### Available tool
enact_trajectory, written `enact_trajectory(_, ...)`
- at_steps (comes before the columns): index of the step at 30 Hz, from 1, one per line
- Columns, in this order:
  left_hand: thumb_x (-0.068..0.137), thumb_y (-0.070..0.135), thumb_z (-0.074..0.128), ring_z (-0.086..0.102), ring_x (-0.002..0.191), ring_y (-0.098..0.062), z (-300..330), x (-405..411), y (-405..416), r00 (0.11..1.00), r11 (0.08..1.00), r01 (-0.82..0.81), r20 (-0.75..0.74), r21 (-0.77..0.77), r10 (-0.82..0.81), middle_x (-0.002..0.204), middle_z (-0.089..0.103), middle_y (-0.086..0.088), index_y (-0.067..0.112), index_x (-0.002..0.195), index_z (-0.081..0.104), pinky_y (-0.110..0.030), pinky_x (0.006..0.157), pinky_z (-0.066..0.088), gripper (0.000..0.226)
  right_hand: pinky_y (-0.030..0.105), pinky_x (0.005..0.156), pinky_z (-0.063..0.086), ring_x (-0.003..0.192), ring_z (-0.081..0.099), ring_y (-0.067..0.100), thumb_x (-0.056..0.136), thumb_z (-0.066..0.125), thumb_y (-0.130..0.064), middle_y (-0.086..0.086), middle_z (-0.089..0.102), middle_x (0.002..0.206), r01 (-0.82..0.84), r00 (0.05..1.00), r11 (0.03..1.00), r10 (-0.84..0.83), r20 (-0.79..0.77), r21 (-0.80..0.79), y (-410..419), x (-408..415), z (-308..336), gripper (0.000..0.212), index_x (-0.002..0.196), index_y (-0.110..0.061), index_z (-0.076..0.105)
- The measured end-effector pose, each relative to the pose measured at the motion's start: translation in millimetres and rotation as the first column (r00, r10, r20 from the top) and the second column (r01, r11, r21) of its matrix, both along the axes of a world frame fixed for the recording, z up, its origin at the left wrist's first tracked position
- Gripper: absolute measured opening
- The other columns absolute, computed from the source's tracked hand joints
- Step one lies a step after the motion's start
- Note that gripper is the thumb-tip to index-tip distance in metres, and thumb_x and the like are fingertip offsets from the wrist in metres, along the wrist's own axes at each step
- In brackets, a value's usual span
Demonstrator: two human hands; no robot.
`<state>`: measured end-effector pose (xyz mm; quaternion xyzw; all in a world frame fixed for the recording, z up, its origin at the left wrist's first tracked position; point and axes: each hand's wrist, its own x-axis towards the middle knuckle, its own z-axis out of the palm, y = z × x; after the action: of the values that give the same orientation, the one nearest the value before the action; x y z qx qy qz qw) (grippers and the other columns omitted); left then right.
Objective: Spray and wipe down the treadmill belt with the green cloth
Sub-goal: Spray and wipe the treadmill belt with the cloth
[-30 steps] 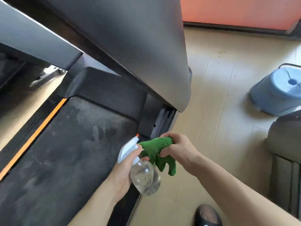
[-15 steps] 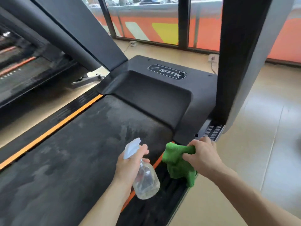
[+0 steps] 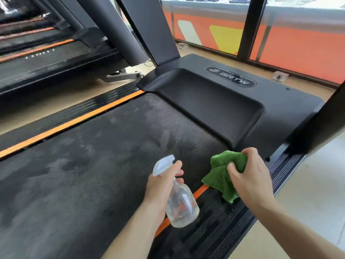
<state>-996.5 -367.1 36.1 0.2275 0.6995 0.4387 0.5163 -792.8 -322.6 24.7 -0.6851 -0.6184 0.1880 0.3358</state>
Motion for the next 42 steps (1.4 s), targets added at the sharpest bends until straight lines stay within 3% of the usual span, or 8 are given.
enact_trajectory(6, 0.088, 0.030, 0.075, 0.072, 0.083, -0.024, -10.4, -6.5, 4.5, 0.996, 0.998, -0.025, 0.089, -0.059, 0.030, 0.078, 0.076, -0.003, 0.012, 0.078, 0.070, -0.044, 0.085, 0.058, 0.021, 0.036, 0.069, 0.043, 0.090, 0.053, 0.022, 0.087, 0.066, -0.027, -0.001, 0.051, 0.107, -0.027, 0.995, 0.999, 0.029, 0.100, -0.022, -0.7, -3.8, -30.1, 0.039, 0.118, -0.027, 0.042)
enact_trajectory(11, 0.087, 0.023, 0.078, 0.078, 0.083, -0.019, -10.6, -2.0, 13.8, 0.989, 0.996, -0.083, 0.118, -0.038, 0.087, 0.083, 0.081, -0.002, 0.012, 0.088, 0.078, -0.038, 0.081, 0.060, 0.011, 0.042, 0.076, 0.049, 0.090, 0.052, 0.031, 0.084, 0.070, -0.014, 0.007, 0.050, 0.103, -0.093, 0.963, 0.988, 0.059, 0.263, 0.120, -0.3, -7.1, -48.5, 0.042, 0.119, -0.014, 0.047)
enact_trajectory(15, 0.085, 0.027, 0.076, 0.069, 0.074, -0.021, -13.6, -2.6, 19.1, 0.979, 0.986, -0.161, 0.118, -0.043, 0.165, 0.080, 0.077, -0.002, 0.012, 0.072, 0.069, -0.036, 0.074, 0.055, 0.021, 0.045, 0.075, 0.052, 0.088, 0.052, 0.033, 0.082, 0.072, -0.013, 0.009, 0.051, 0.102, -0.122, 0.948, 0.975, 0.060, 0.314, 0.184, 2.2, -5.1, -56.9, 0.045, 0.121, -0.010, 0.048)
enact_trajectory(19, 0.083, 0.024, 0.080, 0.074, 0.078, -0.022, -16.4, -12.7, 22.2, 0.972, 0.976, -0.215, 0.087, -0.039, 0.218, 0.084, 0.080, -0.001, 0.011, 0.079, 0.075, -0.041, 0.084, 0.059, 0.015, 0.044, 0.074, 0.052, 0.088, 0.052, 0.032, 0.082, 0.073, -0.013, 0.009, 0.050, 0.102, -0.130, 0.944, 0.971, 0.059, 0.324, 0.203, 2.8, -4.1, -60.3, 0.047, 0.122, -0.009, 0.049)
enact_trajectory(30, 0.083, 0.030, 0.078, 0.067, 0.069, -0.021, -2.8, -45.5, -5.6, 0.980, 0.980, -0.191, -0.068, -0.055, 0.187, 0.072, 0.072, -0.002, 0.012, 0.072, 0.068, -0.034, 0.071, 0.055, 0.023, 0.046, 0.074, 0.050, 0.087, 0.050, 0.034, 0.083, 0.071, -0.016, 0.010, 0.050, 0.101, -0.146, 0.924, 0.967, 0.058, 0.377, 0.208, 2.2, -5.2, -61.1, 0.045, 0.121, -0.008, 0.048)
enact_trajectory(34, 0.082, 0.033, 0.082, 0.076, 0.077, -0.021, 7.4, -62.8, -21.1, 0.972, 0.977, -0.205, -0.129, -0.055, 0.197, 0.075, 0.079, 0.001, 0.019, 0.084, 0.077, -0.044, 0.087, 0.061, 0.015, 0.047, 0.073, 0.050, 0.088, 0.052, 0.038, 0.083, 0.072, -0.014, 0.013, 0.050, 0.101, -0.136, 0.920, 0.971, 0.050, 0.389, 0.195, 3.1, -5.8, -60.7, 0.045, 0.121, -0.006, 0.049)
enact_trajectory(40, 0.084, 0.033, 0.082, 0.078, 0.083, -0.019, 15.3, -72.0, -43.3, 0.964, 0.973, -0.219, -0.174, -0.074, 0.203, 0.084, 0.081, -0.002, 0.018, 0.091, 0.077, -0.041, 0.086, 0.063, 0.018, 0.049, 0.074, 0.049, 0.088, 0.052, 0.041, 0.085, 0.069, -0.013, 0.018, 0.050, 0.101, -0.131, 0.911, 0.978, 0.055, 0.408, 0.161, 0.6, -6.1, -56.1, 0.043, 0.120, -0.006, 0.047)
enact_trajectory(42, 0.084, 0.034, 0.080, 0.074, 0.075, -0.018, 19.4, -70.7, -47.5, 0.963, 0.976, -0.195, -0.207, -0.093, 0.172, 0.079, 0.079, -0.002, 0.014, 0.084, 0.076, -0.035, 0.077, 0.060, 0.021, 0.048, 0.074, 0.049, 0.090, 0.052, 0.041, 0.085, 0.068, -0.014, 0.017, 0.049, 0.102, -0.136, 0.911, 0.981, 0.069, 0.406, 0.138, -0.3, -6.6, -52.8, 0.042, 0.119, -0.007, 0.046)
